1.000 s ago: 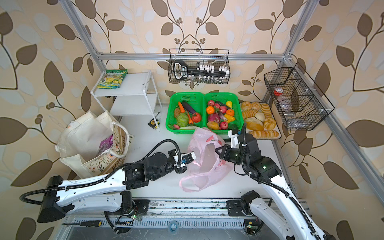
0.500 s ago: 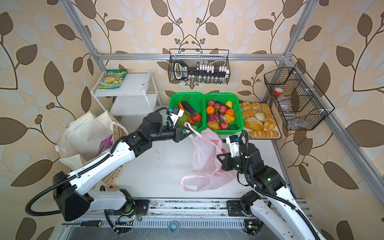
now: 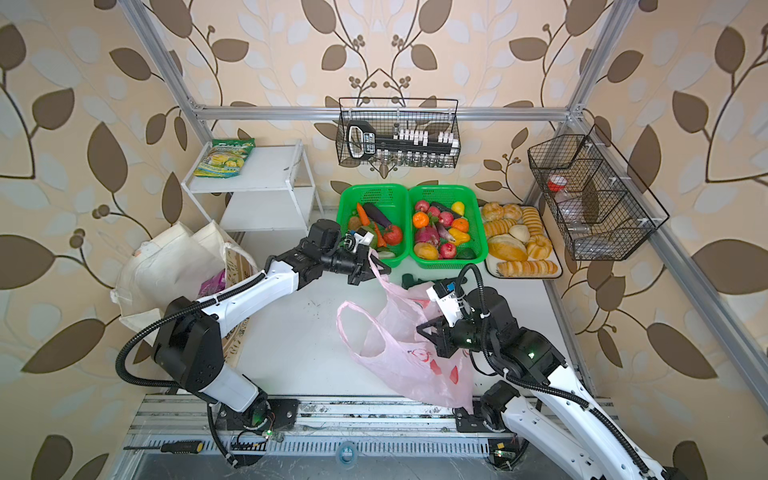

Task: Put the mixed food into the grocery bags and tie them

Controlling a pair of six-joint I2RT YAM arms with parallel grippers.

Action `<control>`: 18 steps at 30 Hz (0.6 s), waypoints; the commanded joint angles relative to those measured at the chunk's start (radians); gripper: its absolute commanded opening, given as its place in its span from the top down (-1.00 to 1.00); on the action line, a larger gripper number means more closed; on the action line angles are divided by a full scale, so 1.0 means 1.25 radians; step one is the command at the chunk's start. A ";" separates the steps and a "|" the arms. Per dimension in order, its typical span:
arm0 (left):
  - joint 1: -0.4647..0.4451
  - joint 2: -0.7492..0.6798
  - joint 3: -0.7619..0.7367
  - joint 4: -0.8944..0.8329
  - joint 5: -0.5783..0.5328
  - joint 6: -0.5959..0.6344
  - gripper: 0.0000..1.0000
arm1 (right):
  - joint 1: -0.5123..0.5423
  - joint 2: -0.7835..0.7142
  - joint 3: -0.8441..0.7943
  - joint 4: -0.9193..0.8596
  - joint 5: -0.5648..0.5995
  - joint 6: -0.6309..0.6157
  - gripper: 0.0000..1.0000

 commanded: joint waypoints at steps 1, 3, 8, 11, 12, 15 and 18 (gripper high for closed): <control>0.013 0.012 0.041 -0.072 -0.017 0.056 1.00 | -0.005 -0.018 0.019 0.035 -0.094 -0.034 1.00; 0.020 0.000 0.050 -0.123 -0.072 0.100 1.00 | -0.037 -0.007 0.036 -0.016 -0.032 -0.015 1.00; 0.049 -0.056 0.037 -0.182 -0.200 0.139 1.00 | -0.177 0.037 0.081 -0.178 0.024 0.022 1.00; 0.065 -0.082 0.011 -0.174 -0.227 0.129 1.00 | -0.210 0.033 0.080 -0.194 -0.047 0.016 1.00; 0.067 -0.086 0.004 -0.165 -0.226 0.123 1.00 | -0.210 0.030 0.081 -0.190 -0.050 0.023 1.00; 0.068 -0.093 0.000 -0.164 -0.225 0.119 1.00 | -0.210 0.040 0.110 -0.223 0.020 0.031 1.00; 0.068 -0.110 -0.008 -0.162 -0.260 0.118 1.00 | -0.210 0.074 0.161 -0.301 0.191 0.044 1.00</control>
